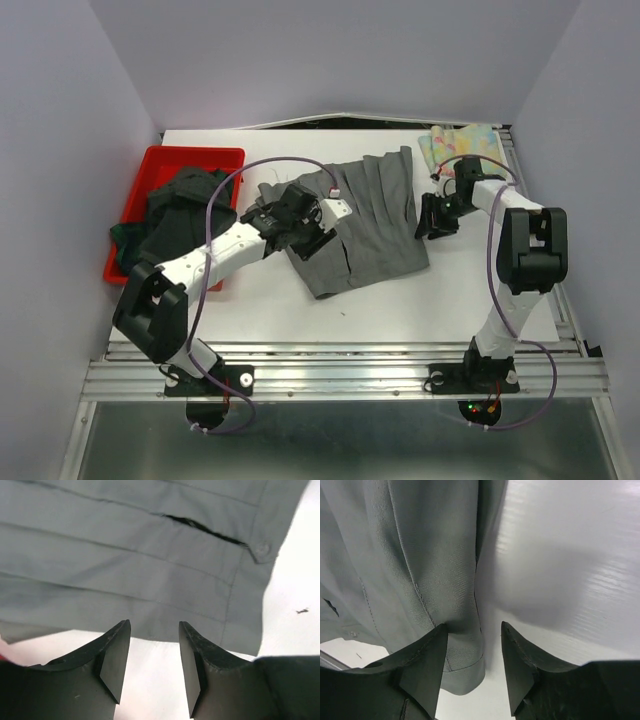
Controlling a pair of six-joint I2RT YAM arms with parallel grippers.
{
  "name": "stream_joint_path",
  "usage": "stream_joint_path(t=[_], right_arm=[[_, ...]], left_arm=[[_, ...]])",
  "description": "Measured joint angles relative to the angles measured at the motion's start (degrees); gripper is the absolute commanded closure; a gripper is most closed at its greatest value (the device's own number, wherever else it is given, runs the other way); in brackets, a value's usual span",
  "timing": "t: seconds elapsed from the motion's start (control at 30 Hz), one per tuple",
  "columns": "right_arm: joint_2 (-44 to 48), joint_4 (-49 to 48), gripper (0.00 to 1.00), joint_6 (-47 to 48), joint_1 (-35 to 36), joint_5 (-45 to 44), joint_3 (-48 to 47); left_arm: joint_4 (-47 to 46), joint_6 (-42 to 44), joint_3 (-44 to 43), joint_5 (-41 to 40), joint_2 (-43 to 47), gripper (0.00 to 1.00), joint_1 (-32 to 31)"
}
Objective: Fold and stack the skirts
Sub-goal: Flatten the skirt out
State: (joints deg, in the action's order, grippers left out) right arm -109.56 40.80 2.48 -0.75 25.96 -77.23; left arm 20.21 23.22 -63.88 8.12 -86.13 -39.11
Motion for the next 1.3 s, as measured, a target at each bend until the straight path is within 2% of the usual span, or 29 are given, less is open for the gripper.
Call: stream_joint_path(t=[0.13, 0.27, 0.43, 0.53, 0.87, 1.03, 1.3], right_arm=[[0.00, -1.01, 0.59, 0.68, 0.00, 2.86, 2.60], [0.00, -2.14, 0.76, 0.96, 0.00, 4.87, 4.33], [-0.46, -3.17, 0.88, 1.18, 0.00, 6.67, 4.81], [-1.22, -3.74, 0.99, 1.11, -0.02, 7.54, 4.81], [-1.33, -3.98, 0.99, 1.01, -0.02, 8.15, 4.83], [-1.33, -3.98, 0.99, 1.05, -0.02, 8.15, 4.81], [-1.33, -3.98, 0.99, 1.07, -0.02, 8.15, 4.81]], left_arm=[[-1.66, -2.91, 0.52, -4.83, -0.59, 0.44, 1.97], [-4.11, -5.73, -0.68, -8.61, -5.09, 0.44, 4.96], [-5.22, -7.63, -5.29, -7.39, -14.62, 0.42, 8.76], [-6.10, -8.87, -6.54, -4.28, -16.96, 0.41, 10.40], [-15.32, -15.67, -7.41, 3.34, -16.74, 0.41, 10.69], [-16.44, -19.15, -9.25, 3.43, -17.81, 0.35, 10.69], [-17.49, -25.68, -14.03, -0.13, -23.34, 0.37, 10.69]])
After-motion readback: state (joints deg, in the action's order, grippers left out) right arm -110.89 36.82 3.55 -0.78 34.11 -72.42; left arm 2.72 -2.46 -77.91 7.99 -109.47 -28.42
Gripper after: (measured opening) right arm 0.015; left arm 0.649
